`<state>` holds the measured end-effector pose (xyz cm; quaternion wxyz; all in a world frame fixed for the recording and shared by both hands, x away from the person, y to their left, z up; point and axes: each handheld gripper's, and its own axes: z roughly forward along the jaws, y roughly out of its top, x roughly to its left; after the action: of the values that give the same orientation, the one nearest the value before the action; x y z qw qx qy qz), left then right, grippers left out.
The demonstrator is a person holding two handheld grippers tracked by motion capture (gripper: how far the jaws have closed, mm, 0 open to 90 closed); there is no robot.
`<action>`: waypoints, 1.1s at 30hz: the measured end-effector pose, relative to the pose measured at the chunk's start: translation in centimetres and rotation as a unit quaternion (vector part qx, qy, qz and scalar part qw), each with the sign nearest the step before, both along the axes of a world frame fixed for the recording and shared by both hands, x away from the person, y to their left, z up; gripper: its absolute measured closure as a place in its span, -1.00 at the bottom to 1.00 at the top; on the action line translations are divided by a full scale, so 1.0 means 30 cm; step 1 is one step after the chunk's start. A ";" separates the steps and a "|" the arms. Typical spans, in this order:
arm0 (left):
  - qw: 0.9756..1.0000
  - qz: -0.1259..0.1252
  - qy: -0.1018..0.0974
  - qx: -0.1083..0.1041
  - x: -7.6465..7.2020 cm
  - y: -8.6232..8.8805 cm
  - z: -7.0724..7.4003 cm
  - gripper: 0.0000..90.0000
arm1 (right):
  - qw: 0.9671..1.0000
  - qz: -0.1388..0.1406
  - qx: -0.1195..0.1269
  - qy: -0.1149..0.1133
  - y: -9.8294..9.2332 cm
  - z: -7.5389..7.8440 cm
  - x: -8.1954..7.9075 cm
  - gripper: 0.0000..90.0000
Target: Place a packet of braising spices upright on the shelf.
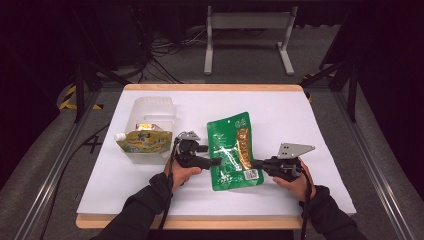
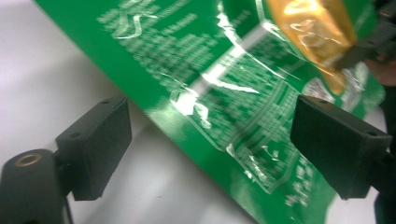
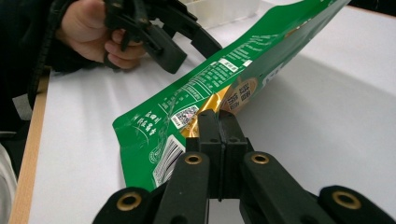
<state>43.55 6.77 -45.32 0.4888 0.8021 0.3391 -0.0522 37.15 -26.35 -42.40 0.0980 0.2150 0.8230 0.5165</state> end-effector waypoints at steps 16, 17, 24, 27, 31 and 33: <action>0.995 0.009 -0.098 -0.008 -0.052 0.030 0.063 0.47 | 0.999 0.024 -0.024 -0.018 0.004 -0.003 -0.008 0.95; 0.994 0.003 -0.111 -0.020 -0.060 0.033 0.072 0.61 | 0.999 0.023 -0.034 -0.018 0.005 -0.004 -0.008 0.91; 0.988 -0.024 -0.150 -0.038 -0.098 0.019 0.103 0.88 | 0.999 0.017 -0.032 -0.001 -0.003 -0.009 0.010 0.32; 0.986 -0.031 -0.162 -0.038 -0.108 0.018 0.111 0.91 | 1.000 0.011 -0.025 -0.003 0.001 0.014 0.014 0.18; 0.981 -0.045 -0.186 -0.038 -0.125 0.014 0.129 0.94 | 1.000 0.000 -0.006 0.006 0.007 0.042 0.033 0.03; 0.978 -0.050 -0.199 -0.035 -0.134 0.014 0.139 0.95 | 1.000 -0.002 0.005 0.005 0.013 0.063 0.044 -0.01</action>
<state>39.55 7.20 -41.15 0.5711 0.7948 0.1923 0.0720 38.48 -25.97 -40.50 0.0939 0.2199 0.8206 0.5191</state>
